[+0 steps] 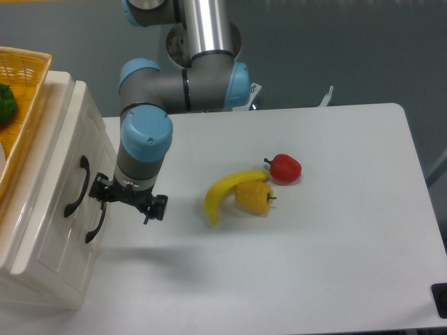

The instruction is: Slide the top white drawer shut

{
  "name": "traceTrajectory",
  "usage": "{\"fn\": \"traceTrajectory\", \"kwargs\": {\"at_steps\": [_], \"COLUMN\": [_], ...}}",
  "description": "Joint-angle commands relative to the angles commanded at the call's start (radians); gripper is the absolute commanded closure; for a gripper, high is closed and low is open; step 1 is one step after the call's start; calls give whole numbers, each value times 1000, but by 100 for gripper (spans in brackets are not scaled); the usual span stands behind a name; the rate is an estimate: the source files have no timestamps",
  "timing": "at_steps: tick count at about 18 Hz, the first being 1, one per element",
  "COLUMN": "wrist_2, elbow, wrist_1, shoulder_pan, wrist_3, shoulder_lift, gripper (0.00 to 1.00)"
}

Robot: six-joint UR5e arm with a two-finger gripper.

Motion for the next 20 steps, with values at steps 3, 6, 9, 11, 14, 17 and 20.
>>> {"fn": "traceTrajectory", "kwargs": {"at_steps": [3,6,9,11,14,17,20], "wrist_2": [2,6,49,104,187,265,278], "elbow": [12,32,37,38,49,54,51], "wrist_1": [2,0,3,3,2,8,6], "shoulder_pan": [44,92,143,186,235,279,370], "wrist_3": [14,37,78,124,188,264,435], "shoulder_lift": [2,3,3,6,2,-2,9], "gripper": [0,0,0,0,0,0,0]}}
